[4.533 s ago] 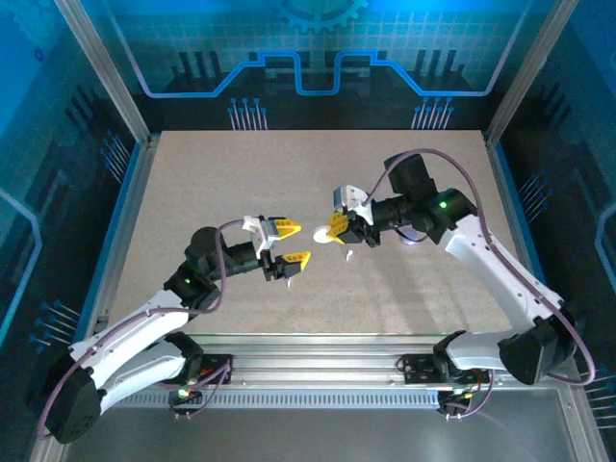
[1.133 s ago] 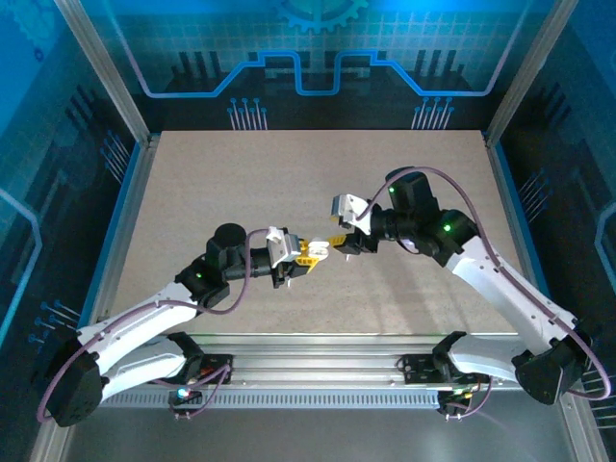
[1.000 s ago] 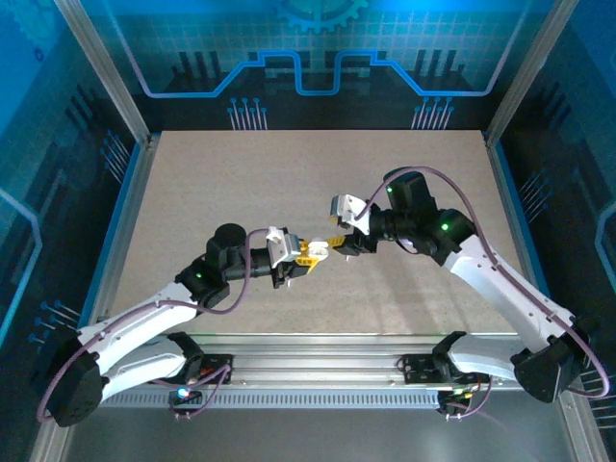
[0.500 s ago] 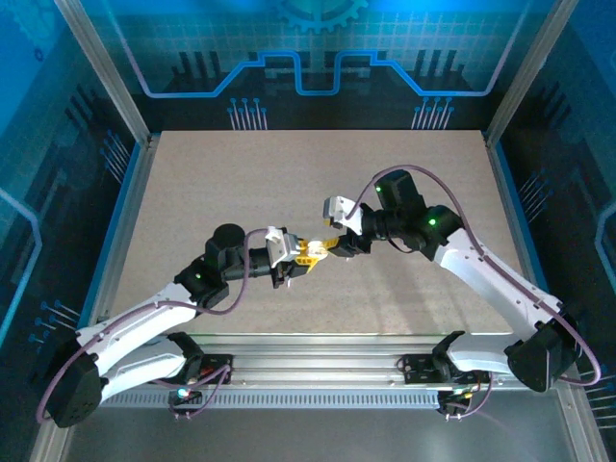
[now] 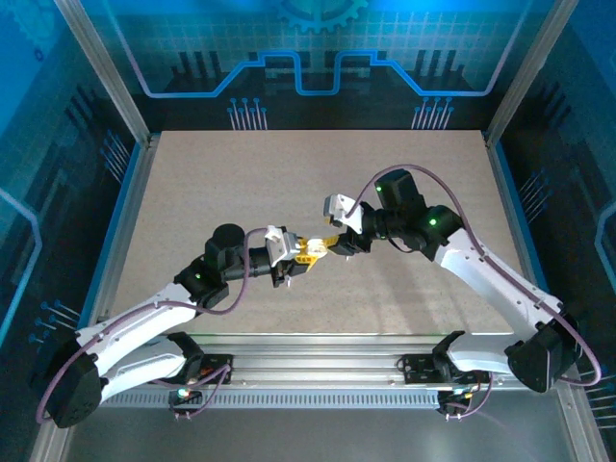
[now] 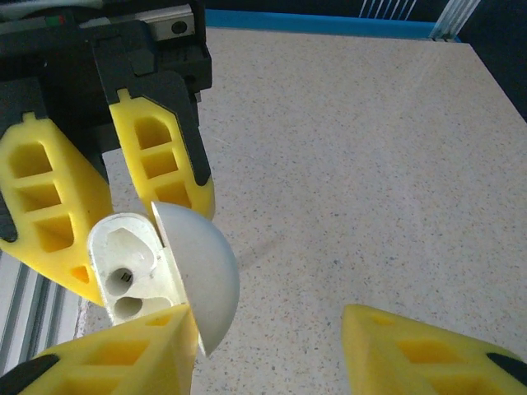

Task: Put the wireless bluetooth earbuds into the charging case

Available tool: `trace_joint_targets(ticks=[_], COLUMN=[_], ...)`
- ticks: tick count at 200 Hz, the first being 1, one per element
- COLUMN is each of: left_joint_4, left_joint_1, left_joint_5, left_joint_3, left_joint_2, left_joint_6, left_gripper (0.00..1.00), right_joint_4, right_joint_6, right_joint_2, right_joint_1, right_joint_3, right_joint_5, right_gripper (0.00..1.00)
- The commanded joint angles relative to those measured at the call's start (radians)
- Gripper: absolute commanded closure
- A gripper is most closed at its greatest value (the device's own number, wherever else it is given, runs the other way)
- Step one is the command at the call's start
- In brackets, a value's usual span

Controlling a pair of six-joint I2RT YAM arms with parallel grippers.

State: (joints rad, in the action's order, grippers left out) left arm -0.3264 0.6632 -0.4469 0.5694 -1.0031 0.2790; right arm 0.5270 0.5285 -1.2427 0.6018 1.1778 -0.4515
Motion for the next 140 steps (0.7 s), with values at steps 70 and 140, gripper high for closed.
trace_joint_targets(ticks=[70,140], left_joint_4=[0.054,0.167], left_joint_1=[-0.129,-0.189], left_joint_5=[0.317,0.472], left_joint_3=[-0.016,-0.012], left_joint_2=[0.065,0.130], left_joint_6=[-0.217,-0.250], left_gripper=[0.86,0.85], right_joint_4=[0.074,0.210], right_joint_6=[-0.474,-1.169], right_joint_2=[0.107,0.059], right_joint_1=[0.021,0.114], right_joint_3=[0.048,-0.001], right_joint_5=[0.262,0.465], right_gripper=[0.46,0.52])
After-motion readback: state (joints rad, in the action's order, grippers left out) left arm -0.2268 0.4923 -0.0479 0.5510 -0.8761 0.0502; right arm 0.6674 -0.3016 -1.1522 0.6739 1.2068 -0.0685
